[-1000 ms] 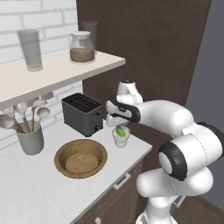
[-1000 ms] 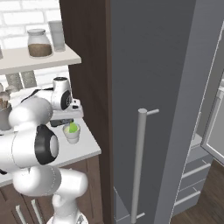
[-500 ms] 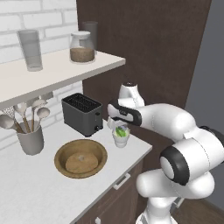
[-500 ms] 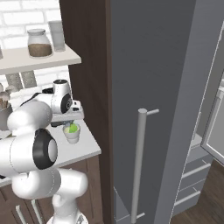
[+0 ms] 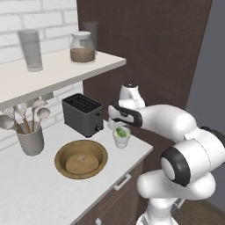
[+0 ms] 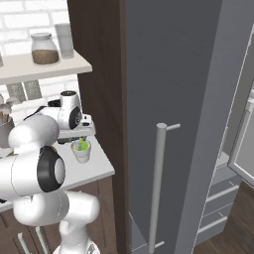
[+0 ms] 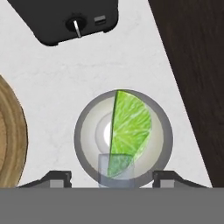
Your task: Grab a lemon wedge from the fridge and one ice cube from the ice bowl, and put them in the glass of lemonade.
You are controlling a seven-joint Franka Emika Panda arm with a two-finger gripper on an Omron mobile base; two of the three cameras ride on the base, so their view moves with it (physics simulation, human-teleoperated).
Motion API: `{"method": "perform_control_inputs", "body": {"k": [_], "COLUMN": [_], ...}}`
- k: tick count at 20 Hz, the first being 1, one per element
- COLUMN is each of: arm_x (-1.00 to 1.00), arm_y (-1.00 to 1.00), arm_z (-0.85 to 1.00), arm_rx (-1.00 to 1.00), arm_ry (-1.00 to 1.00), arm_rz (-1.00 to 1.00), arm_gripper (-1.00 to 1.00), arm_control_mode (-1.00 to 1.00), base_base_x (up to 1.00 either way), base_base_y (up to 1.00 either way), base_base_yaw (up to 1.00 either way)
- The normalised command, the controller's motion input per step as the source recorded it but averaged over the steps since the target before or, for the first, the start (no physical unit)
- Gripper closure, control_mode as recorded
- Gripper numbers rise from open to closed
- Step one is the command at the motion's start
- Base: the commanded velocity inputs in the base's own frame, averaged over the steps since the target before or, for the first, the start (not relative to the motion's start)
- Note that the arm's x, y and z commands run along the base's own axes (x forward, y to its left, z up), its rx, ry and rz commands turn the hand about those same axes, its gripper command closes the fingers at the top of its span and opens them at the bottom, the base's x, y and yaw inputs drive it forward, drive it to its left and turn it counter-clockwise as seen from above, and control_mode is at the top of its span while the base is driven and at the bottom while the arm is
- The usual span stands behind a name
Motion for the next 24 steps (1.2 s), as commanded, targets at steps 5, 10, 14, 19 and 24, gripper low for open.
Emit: {"method": "perform_control_inputs", "body": {"k": [5, 10, 14, 19, 24], "arm_x": [0.0, -0.4, -0.73, -0.85, -0.8], "arm_y": [0.0, -0.06, -0.14, -0.27, -0.08], "arm_z": [0.0, 0.27, 0.28, 0.07, 0.31], "arm_rx": [0.0, 0.0, 0.0, 0.0, 0.0], "arm_ry": [-0.04, -0.01, -0.01, 0.01, 0.08], "arm_rz": [0.0, 0.0, 0.0, 0.0, 0.0], "arm_gripper": [-1.0, -1.0, -1.0, -1.0, -1.0], "arm_control_mode": [-1.0, -1.0, -1.0, -1.0, -1.0], "base_base_x": [0.0, 0.0, 0.0, 0.0, 0.0], "base_base_y": [0.0, 0.0, 0.0, 0.0, 0.0], "base_base_yaw": [0.0, 0.0, 0.0, 0.0, 0.0]}}
